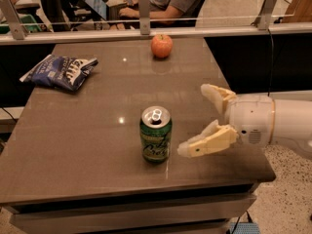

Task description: Knock green can over

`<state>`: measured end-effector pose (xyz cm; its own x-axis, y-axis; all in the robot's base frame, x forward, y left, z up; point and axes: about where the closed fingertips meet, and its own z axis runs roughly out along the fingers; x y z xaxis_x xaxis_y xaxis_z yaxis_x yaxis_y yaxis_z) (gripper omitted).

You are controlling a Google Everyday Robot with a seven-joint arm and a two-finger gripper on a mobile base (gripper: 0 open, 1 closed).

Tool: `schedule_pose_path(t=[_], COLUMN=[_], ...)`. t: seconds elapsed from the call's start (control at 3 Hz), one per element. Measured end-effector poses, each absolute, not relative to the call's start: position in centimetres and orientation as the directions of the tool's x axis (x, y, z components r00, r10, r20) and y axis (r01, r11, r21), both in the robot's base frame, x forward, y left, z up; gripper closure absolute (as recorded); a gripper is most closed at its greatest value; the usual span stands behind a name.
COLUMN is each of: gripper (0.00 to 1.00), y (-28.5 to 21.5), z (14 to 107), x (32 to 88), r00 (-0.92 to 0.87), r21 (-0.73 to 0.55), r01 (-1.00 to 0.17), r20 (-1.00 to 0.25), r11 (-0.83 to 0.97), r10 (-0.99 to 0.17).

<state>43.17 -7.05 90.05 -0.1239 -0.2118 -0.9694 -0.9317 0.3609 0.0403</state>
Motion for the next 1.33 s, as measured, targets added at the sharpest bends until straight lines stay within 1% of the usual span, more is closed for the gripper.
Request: schedule_pose_path(t=[0.33, 0.67, 1.0, 1.33], gripper=[0.0, 0.0, 0.0, 0.0], y=[-4.6, -2.7, -1.2, 0.6], z=[89.2, 88.1, 87.9, 89.8], x=[43.1, 43.9, 45.8, 48.2], r00=[-0.117, -0.094, -0.082, -0.055], r21=[0.056, 0.044, 0.033, 0.001], r01=[-0.937, -0.943, -0.946, -0.948], r20=[-0.98, -0.986, -0.987, -0.985], r11=[0.346, 0.329, 0.323, 0.317], r10=[-0.159, -0.138, -0.139, -0.163])
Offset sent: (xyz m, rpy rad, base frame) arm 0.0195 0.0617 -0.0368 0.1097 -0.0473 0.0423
